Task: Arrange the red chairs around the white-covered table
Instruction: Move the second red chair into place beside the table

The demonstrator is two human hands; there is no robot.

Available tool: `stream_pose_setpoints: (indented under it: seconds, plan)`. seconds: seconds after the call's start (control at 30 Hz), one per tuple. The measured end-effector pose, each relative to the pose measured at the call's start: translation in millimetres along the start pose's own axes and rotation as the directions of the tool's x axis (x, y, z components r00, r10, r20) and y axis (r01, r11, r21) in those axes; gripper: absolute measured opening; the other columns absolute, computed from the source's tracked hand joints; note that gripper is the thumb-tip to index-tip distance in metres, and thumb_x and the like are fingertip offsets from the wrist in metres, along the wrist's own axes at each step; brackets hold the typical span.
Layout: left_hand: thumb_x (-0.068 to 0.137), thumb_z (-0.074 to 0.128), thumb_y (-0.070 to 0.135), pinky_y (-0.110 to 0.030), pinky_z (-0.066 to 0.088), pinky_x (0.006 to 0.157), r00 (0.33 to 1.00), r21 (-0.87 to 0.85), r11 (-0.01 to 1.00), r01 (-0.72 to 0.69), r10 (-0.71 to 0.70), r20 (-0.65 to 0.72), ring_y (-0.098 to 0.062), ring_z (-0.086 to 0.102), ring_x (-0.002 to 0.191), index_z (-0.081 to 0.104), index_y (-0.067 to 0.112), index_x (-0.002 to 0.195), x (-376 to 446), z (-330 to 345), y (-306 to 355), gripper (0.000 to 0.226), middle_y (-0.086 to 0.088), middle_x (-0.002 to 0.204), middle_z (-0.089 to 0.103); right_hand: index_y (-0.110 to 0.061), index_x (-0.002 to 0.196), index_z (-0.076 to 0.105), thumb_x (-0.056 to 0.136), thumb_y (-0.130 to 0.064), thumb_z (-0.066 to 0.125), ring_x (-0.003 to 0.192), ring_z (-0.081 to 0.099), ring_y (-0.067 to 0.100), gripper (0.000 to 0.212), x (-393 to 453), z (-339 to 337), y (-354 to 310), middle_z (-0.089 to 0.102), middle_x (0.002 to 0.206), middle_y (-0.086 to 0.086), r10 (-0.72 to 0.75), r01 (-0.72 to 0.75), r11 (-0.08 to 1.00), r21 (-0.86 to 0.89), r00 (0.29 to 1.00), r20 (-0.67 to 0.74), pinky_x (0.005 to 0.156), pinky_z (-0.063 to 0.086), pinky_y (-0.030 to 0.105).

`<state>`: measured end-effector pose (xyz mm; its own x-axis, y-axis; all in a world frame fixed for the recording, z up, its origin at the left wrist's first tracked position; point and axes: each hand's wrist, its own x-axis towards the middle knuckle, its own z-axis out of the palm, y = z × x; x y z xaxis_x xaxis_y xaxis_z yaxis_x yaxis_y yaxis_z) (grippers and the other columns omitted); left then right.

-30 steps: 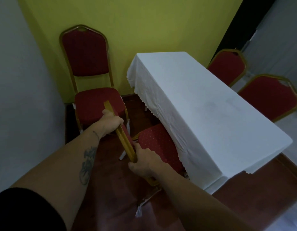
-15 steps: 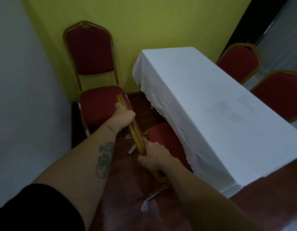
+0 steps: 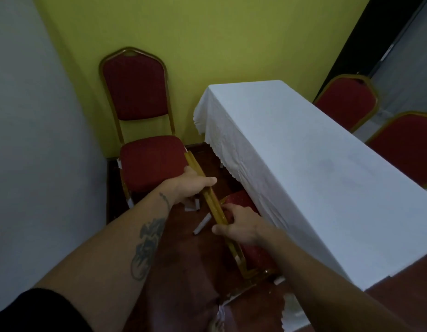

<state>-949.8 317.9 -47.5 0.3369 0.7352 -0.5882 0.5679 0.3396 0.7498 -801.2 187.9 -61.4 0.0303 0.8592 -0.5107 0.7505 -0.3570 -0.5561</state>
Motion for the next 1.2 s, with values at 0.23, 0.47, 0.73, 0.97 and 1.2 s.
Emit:
stream_pose_setpoints:
  seconds: [0.23,0.47,0.73,0.97,1.2]
  plan:
    - [0.100,0.055,0.030,-0.043,0.054,0.091,0.991,0.164,0.986,-0.033,0.054,-0.125,-0.024,0.061,0.115,0.053,0.013,0.138,2,-72,19,0.042,-0.006,0.129,0.059,-0.027,0.157,0.038,0.091,-0.053,0.065,0.115,0.064,0.025,0.076,63,-42,-50,0.061,0.137,0.005,-0.141,0.139,0.990,-0.024,0.983,-0.114,0.092,0.054,0.038]
    - [0.097,0.058,0.020,-0.038,0.052,0.078,0.940,0.185,0.980,-0.079,0.135,-0.312,-0.025,0.070,0.100,0.054,0.012,0.138,20,-150,43,0.042,-0.011,0.114,0.068,-0.023,0.157,0.039,0.090,-0.048,0.064,0.115,0.064,0.024,0.076,134,-84,-96,0.063,0.132,0.006,-0.239,0.236,0.971,-0.039,0.962,-0.131,0.098,0.054,0.043]
    - [0.096,0.057,0.017,-0.030,0.049,0.065,0.912,0.241,0.964,-0.114,0.198,-0.358,-0.016,0.065,0.083,0.055,0.009,0.135,75,-239,69,0.039,-0.003,0.098,0.064,-0.020,0.156,0.040,0.094,-0.041,0.066,0.102,0.067,0.016,0.070,220,-122,-154,0.066,0.119,0.001,-0.241,0.241,0.970,-0.017,0.960,-0.143,0.081,0.053,0.029]
    - [0.099,0.053,0.016,-0.028,0.049,0.065,0.886,0.336,0.934,-0.120,0.253,-0.389,-0.016,0.062,0.081,0.058,0.012,0.133,142,-341,96,0.035,-0.004,0.105,0.065,-0.019,0.158,0.038,0.095,-0.038,0.065,0.106,0.065,0.018,0.072,307,-147,-223,0.064,0.132,0.009,-0.230,0.226,0.973,-0.042,0.954,-0.193,0.087,0.052,0.033]
    - [0.093,0.053,0.008,-0.029,0.047,0.077,0.864,0.334,0.936,-0.111,0.257,-0.434,-0.025,0.062,0.106,0.062,0.010,0.129,190,-418,106,0.037,-0.011,0.121,0.064,-0.019,0.158,0.036,0.098,-0.034,0.063,0.085,0.059,0.005,0.067,378,-169,-293,0.058,0.131,0.005,-0.253,0.253,0.967,-0.024,0.946,-0.203,0.071,0.048,0.025]
